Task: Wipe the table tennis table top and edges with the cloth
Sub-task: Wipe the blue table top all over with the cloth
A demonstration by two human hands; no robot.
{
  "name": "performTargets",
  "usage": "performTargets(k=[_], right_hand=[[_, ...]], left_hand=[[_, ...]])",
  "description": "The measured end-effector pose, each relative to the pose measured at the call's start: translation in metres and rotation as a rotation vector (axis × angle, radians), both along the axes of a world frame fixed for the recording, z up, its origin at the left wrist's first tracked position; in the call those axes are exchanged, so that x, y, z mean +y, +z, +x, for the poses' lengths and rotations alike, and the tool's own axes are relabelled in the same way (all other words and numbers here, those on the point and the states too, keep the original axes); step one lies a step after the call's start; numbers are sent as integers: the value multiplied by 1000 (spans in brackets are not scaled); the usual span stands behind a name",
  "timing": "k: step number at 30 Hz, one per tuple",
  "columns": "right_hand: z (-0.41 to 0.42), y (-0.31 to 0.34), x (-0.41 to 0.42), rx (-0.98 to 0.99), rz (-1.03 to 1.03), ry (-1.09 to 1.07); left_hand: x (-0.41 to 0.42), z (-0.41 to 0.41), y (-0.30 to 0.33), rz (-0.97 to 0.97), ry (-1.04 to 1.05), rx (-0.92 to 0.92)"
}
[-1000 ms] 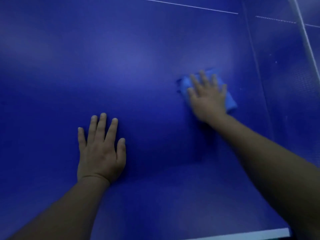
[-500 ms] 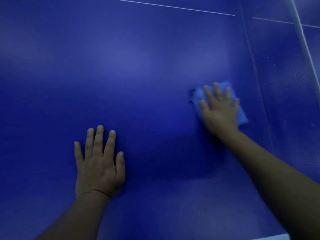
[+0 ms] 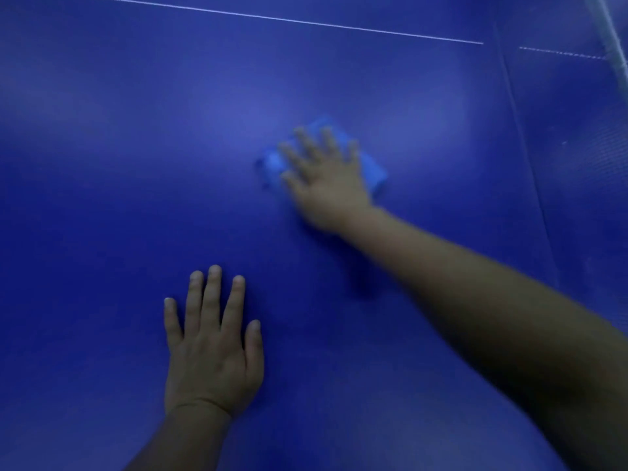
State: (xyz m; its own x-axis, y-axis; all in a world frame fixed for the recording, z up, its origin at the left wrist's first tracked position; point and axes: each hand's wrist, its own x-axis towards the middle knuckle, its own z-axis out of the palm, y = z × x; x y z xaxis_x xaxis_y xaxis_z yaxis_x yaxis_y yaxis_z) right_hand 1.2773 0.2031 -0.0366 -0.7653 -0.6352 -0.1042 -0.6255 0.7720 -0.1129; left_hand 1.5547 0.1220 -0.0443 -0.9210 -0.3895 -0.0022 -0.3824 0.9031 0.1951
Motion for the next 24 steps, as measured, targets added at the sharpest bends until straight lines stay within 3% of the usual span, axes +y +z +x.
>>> performTargets(k=[4,6,8,12,14,16,20,22,24], right_hand=[[-79,9,103,-9,-6,-608],[-75,10,109,-36,-8,-745],[-47,9,77,-2,12,-658],[44,4,11,-41,15,-21],[42,8,25,-69,21,121],[10,10,64,-9,39,-73],[-19,12,139,-23,3,-741],[2,11,113,-15,2,-772],[36,11,66,-2,15,-524]], left_hand=[[0,0,-1,25,-3,-3],[0,0,-1,30,-2,-22],[0,1,0,29,-3,-41],[0,0,0,35,-3,-53],[0,1,-1,42,-2,-51],[0,1,-2,64,-6,-49],[-2,0,-2,77,-14,-78],[-2,0,-1,101,-17,-84],[-3,2,4,121,-17,-65]])
